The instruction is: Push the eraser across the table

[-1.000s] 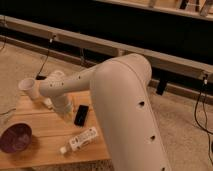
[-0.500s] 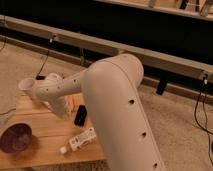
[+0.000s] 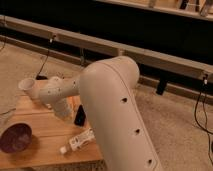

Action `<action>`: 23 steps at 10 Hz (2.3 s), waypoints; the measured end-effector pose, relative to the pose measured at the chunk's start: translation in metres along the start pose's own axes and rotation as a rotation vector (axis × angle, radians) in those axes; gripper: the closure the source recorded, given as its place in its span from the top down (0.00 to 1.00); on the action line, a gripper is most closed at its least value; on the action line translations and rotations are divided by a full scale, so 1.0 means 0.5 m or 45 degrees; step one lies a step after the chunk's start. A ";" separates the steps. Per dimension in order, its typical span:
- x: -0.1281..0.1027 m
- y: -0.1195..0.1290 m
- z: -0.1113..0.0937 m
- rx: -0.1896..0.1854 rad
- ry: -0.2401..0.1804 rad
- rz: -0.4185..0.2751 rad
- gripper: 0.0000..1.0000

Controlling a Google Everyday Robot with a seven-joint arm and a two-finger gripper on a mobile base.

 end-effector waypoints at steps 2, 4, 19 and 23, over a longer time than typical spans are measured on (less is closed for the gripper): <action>0.007 -0.003 0.010 0.001 0.025 -0.003 0.00; 0.010 -0.006 0.021 0.000 0.043 -0.005 0.00; -0.017 -0.059 -0.018 0.007 0.014 -0.041 0.00; 0.007 -0.062 0.005 0.015 0.060 -0.024 0.00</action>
